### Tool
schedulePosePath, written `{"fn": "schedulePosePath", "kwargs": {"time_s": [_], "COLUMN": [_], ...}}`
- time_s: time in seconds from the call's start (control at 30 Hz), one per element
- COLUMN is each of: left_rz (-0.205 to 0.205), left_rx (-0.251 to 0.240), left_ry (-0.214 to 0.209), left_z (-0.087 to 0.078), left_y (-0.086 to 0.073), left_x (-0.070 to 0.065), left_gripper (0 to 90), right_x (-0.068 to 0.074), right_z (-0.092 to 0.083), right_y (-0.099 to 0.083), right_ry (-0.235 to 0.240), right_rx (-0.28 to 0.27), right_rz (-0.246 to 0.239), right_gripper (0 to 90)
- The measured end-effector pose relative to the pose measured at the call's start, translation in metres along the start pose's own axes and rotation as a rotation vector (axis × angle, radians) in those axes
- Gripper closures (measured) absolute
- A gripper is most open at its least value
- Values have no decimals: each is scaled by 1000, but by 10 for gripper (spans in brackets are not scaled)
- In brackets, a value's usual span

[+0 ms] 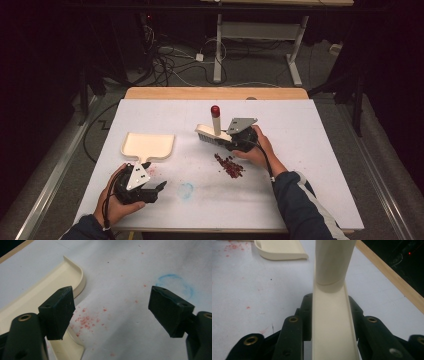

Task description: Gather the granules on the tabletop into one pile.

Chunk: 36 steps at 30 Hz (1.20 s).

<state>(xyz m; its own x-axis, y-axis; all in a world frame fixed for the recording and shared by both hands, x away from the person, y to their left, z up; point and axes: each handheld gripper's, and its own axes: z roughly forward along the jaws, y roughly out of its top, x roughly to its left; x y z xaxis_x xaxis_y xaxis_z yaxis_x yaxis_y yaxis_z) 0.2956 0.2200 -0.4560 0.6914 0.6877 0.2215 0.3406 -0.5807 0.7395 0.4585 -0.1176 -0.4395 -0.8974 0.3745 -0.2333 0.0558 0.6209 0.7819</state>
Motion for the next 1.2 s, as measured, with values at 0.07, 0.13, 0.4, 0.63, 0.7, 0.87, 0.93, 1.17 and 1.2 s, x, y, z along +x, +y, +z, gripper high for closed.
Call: {"fn": "schedulePosePath", "kwargs": {"time_s": [0.07,0.13,0.4,0.63,0.7,0.87,0.93,1.17,1.2], "left_rz": [-12,-5,1,3,3,-6,-4,8,8], "left_rx": [7,4,14,19,19,23,25,16,16], "left_ry": [-6,0,8,7,7,2,2,7,7], "left_z": [0,0,-3,-3,-3,-3,-3,-2,-2], "left_y": [-1,-2,-2,-3,-3,-2,-2,-1,-1], "left_x": [0,1,-1,-2,-2,-3,-3,-2,-2], "left_gripper": [205,204,204,205,204,204,205,204,204], "right_x": [1,6,21,30,31,32,32,30,30], "right_z": [-1,-5,-29,-54,-56,-66,-66,-65,-65], "right_y": [-2,-4,-21,-33,-35,-38,-38,-34,-34], "right_ry": [62,89,160,196,192,179,171,58,58], "right_rx": [-7,6,9,-2,-4,-15,-17,-28,-28], "right_rz": [-29,-73,-182,-212,-210,-200,-202,-161,-161], "right_gripper": [675,673,670,670,670,672,672,674,674]}}
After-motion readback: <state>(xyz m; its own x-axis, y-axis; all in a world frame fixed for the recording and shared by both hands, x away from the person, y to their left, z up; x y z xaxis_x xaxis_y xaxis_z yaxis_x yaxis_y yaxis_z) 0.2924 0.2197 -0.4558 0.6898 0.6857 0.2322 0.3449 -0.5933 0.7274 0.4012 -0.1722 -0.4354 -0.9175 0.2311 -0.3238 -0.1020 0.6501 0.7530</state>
